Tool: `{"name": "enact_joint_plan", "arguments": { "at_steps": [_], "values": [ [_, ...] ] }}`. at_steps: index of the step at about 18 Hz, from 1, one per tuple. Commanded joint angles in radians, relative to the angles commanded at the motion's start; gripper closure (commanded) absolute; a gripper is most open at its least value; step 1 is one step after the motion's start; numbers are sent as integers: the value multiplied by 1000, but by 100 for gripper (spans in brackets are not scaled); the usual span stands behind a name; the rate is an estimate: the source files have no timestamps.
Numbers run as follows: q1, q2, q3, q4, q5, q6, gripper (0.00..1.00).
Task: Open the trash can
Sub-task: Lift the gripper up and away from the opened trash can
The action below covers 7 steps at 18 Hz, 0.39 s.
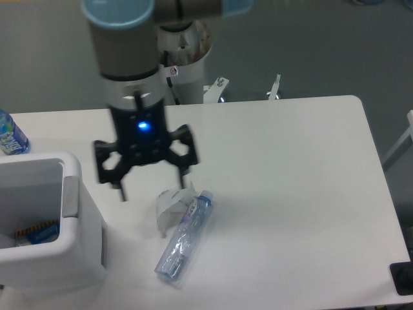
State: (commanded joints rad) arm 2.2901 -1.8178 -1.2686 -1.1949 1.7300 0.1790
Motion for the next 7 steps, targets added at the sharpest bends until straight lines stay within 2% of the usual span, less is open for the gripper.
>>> {"name": "enact_joint_plan", "arguments": {
  "at_steps": [5, 7],
  "values": [
    [72, 0, -38, -80, 14, 175, 0],
    [86, 2, -57, -84, 14, 203, 0]
  ]
}}
